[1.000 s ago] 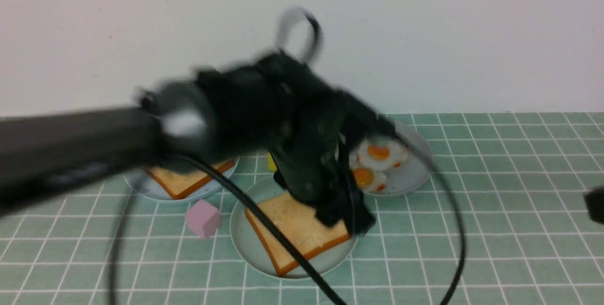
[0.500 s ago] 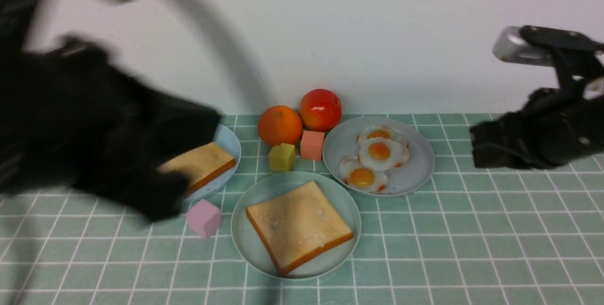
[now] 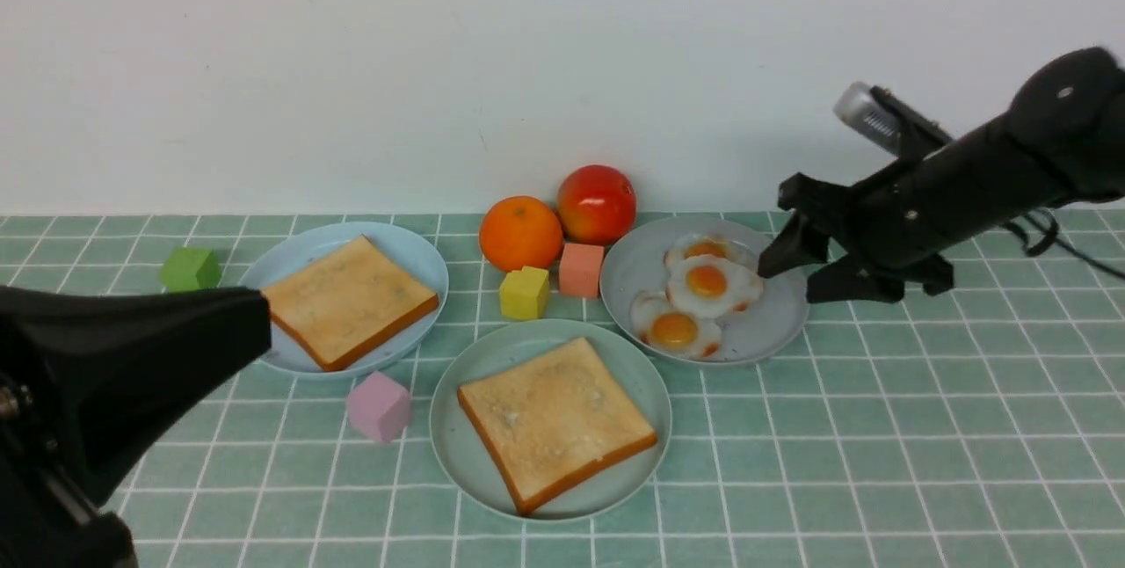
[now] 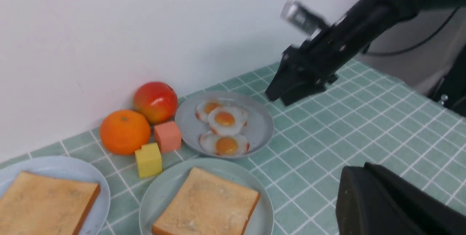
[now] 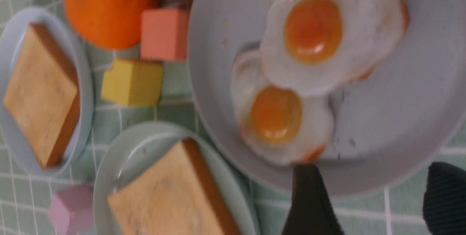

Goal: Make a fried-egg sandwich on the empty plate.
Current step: Use the right arm to grab a fried egg

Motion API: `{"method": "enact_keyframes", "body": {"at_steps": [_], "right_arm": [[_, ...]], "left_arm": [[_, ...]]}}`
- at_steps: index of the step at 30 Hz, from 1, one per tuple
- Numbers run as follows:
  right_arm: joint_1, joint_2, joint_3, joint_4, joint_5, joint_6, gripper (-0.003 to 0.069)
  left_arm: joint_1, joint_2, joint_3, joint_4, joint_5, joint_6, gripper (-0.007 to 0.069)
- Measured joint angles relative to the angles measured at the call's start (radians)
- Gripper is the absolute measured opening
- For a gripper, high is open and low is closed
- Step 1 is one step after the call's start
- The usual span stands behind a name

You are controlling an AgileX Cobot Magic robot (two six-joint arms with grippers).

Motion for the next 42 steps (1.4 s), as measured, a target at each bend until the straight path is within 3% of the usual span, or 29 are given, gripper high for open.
{"method": "enact_keyframes", "body": {"at_steps": [16,42], "right_arm": [[-0.007,0.269,-0.239,0.065,-0.005,-0.012,0.0437],[-0.007,0.290,-0.251,0.023,-0.058,-0.012,0.0437]], "left_arm": [[0.000,0.000,0.000,0.006,-0.067,-0.003,-0.0014],[0.000,0.000,0.000,0.006,-0.034,-0.004,-0.0013]]}}
